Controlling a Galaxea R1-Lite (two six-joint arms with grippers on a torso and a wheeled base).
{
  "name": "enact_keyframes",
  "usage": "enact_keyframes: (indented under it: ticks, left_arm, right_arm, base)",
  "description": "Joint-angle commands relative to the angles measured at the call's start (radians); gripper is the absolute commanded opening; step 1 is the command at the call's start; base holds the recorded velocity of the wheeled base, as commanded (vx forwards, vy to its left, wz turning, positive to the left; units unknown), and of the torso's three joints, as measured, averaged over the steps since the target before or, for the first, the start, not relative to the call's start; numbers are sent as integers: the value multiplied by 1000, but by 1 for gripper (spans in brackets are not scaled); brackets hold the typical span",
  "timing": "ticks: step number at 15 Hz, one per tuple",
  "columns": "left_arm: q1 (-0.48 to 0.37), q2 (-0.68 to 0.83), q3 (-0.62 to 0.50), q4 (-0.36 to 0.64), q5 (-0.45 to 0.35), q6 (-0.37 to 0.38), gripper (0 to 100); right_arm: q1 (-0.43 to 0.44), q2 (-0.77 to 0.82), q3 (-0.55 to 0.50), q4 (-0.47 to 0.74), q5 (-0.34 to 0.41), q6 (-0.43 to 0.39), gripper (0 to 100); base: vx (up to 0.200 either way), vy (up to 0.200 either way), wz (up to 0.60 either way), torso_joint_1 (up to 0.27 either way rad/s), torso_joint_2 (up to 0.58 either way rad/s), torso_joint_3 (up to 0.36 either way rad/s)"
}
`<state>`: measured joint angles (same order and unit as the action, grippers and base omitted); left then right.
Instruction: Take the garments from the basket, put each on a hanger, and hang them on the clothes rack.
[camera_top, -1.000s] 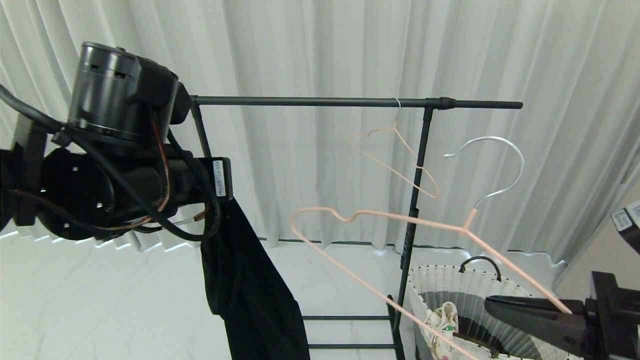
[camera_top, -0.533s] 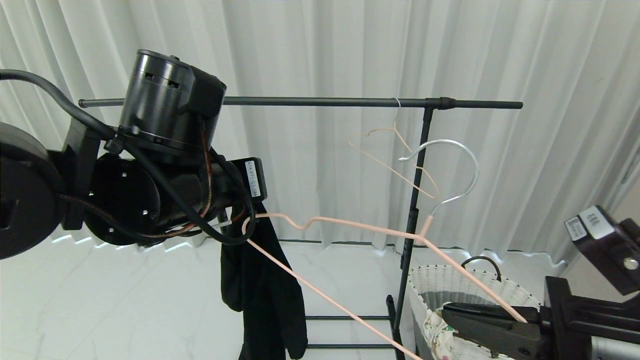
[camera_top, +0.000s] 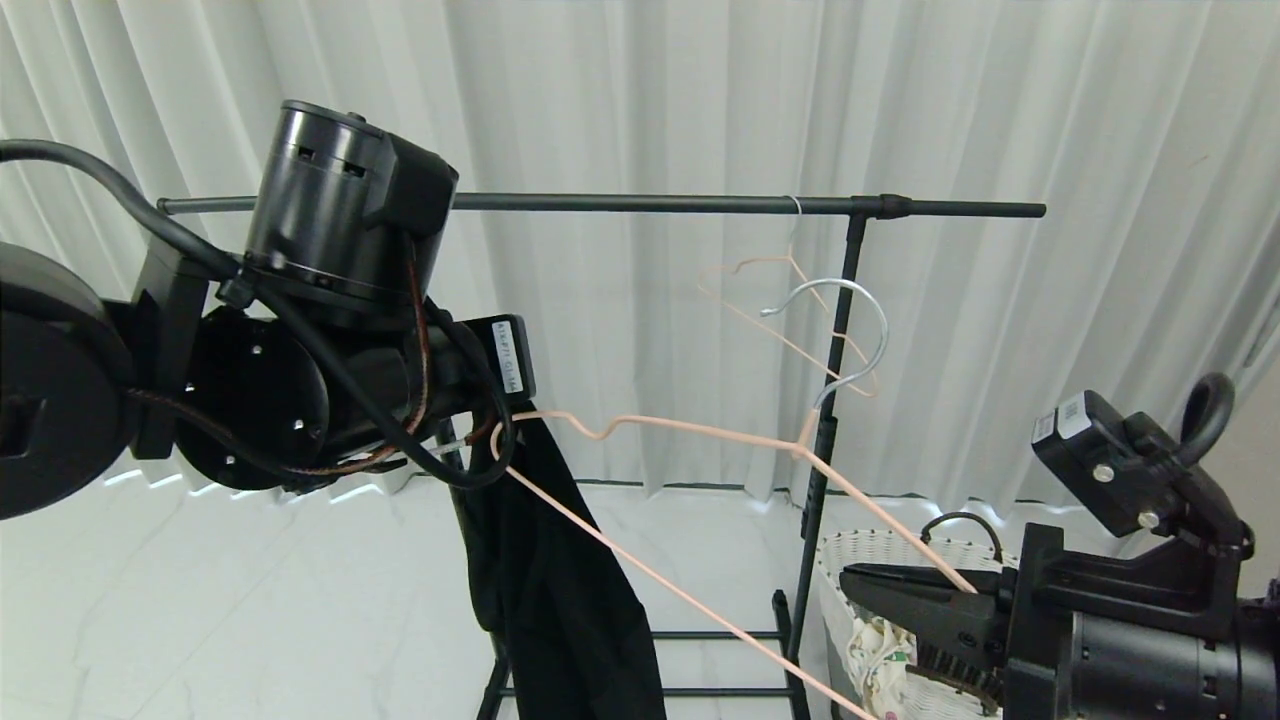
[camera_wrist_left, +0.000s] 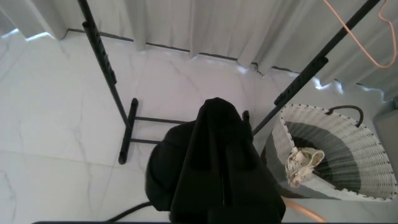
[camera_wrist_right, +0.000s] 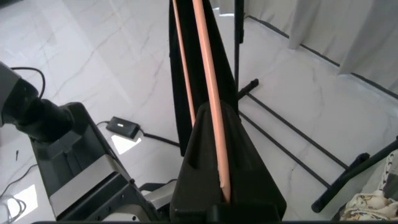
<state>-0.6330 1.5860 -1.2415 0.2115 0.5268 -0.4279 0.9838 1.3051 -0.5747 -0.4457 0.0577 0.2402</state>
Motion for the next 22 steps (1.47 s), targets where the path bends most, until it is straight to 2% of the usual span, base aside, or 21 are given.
enact_keyframes:
  ticks: [1,3,13,18,22]
  left_arm:
    - [10,8,2,0,15,0,0]
    - [18,14,2,0,39,0,0]
    - [10,9,5,0,48,1,0]
    - [-53,11,5,0,48,0,0]
    - [-79,11,5,0,73,0,0]
  right_arm:
    - [-2,-3,-2,2,1,-1,0]
    - [-2,-4,-1,2,1,-2,0]
    - [-5,8,-28,4,-1,-2,0]
    - [-5,72,-100,2,1,-6,0]
    - [-4,108,-119,-1,-1,-9,0]
  base:
    - [0,0,0,0,0,0]
    - [0,0,0,0,0,0]
    - [0,0,0,0,0,0]
    - [0,0,0,0,0,0]
    - [0,0,0,0,0,0]
